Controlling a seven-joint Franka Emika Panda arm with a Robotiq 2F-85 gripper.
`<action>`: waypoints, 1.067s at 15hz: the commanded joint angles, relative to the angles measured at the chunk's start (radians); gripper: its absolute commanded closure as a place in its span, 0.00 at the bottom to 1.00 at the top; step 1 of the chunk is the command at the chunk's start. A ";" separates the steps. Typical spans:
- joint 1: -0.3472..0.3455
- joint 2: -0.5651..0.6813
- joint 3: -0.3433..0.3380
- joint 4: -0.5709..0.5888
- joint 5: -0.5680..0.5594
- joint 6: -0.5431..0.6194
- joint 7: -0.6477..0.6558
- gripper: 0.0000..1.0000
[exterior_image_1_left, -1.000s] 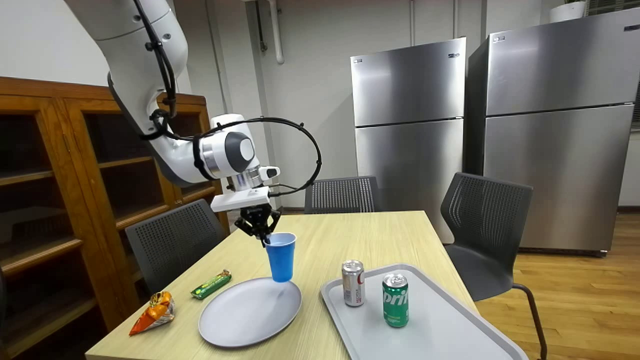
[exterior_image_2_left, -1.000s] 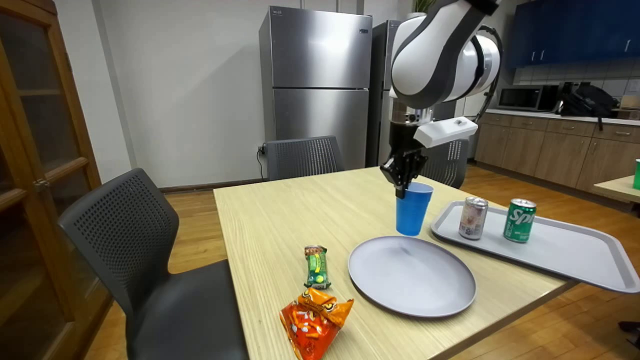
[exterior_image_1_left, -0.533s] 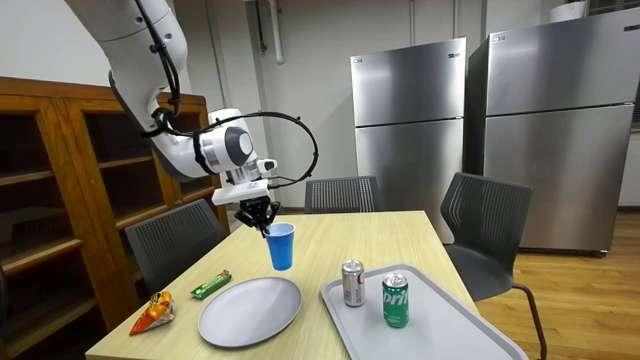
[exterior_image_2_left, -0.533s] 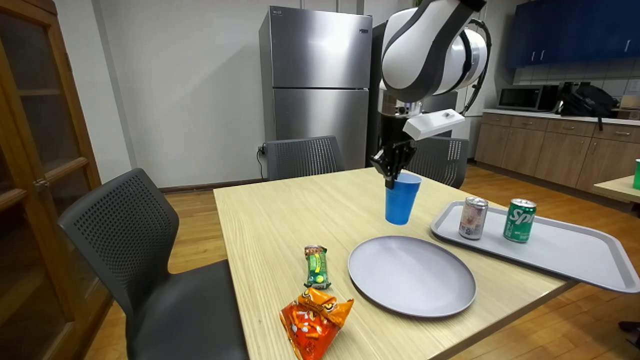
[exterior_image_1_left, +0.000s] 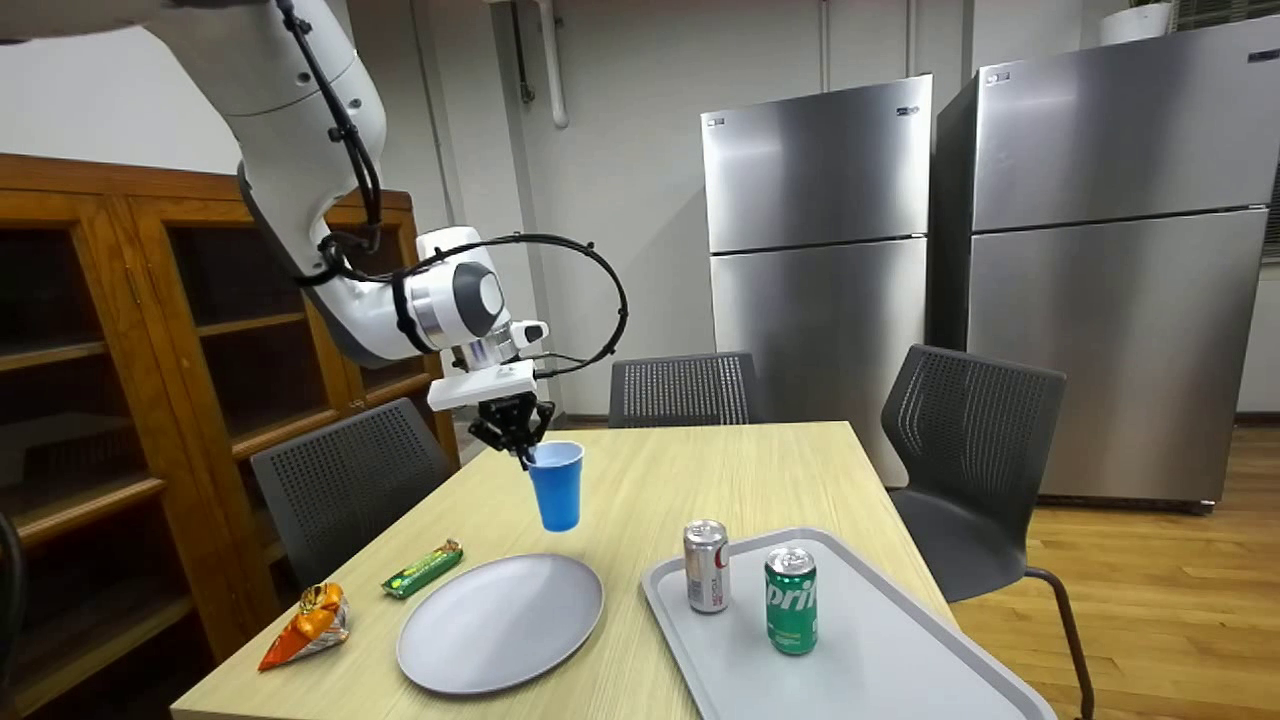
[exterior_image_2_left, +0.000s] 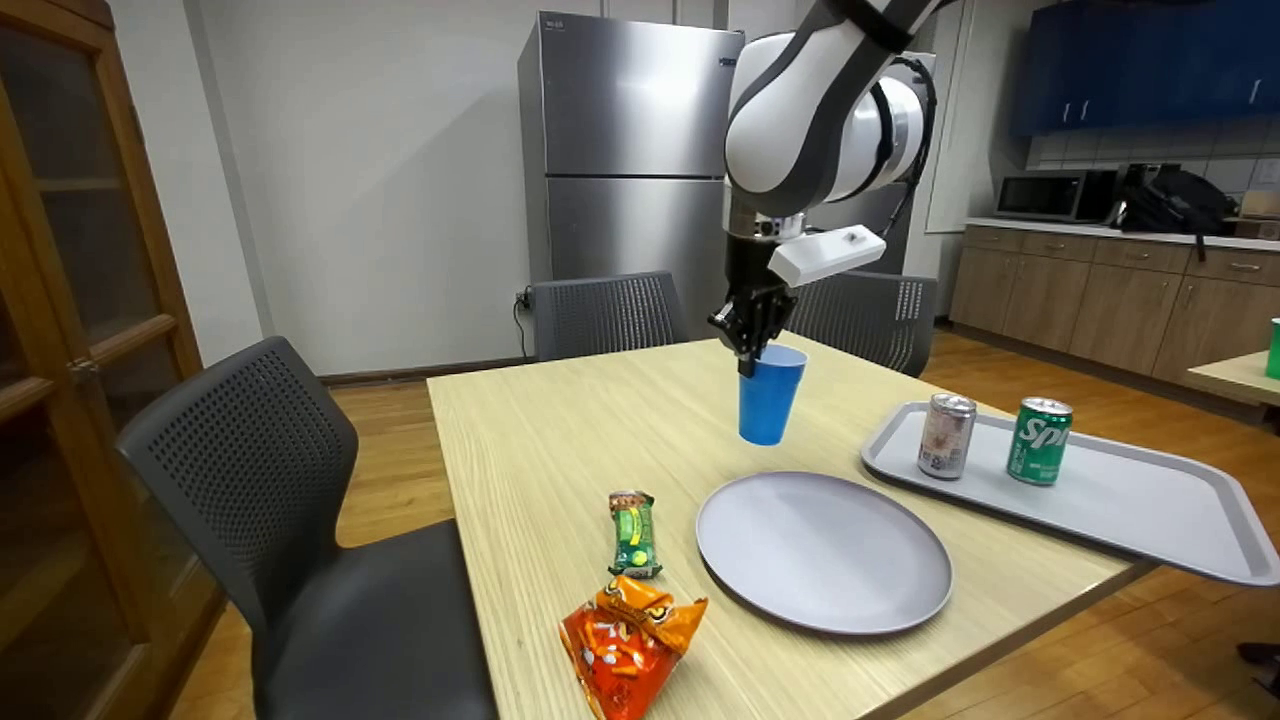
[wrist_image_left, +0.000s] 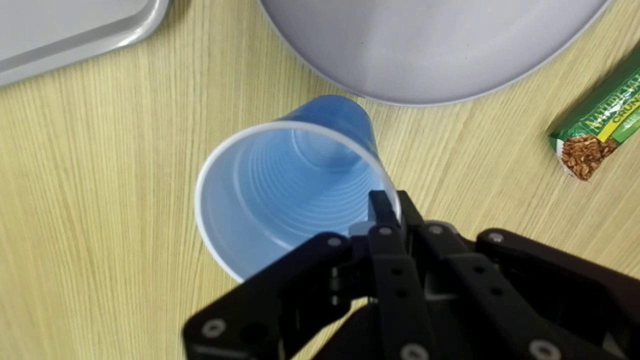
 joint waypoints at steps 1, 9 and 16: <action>0.021 0.069 -0.008 0.100 -0.038 -0.044 0.006 0.99; 0.036 0.174 -0.009 0.217 -0.047 -0.082 -0.006 0.99; 0.045 0.197 -0.012 0.237 -0.050 -0.105 -0.001 0.99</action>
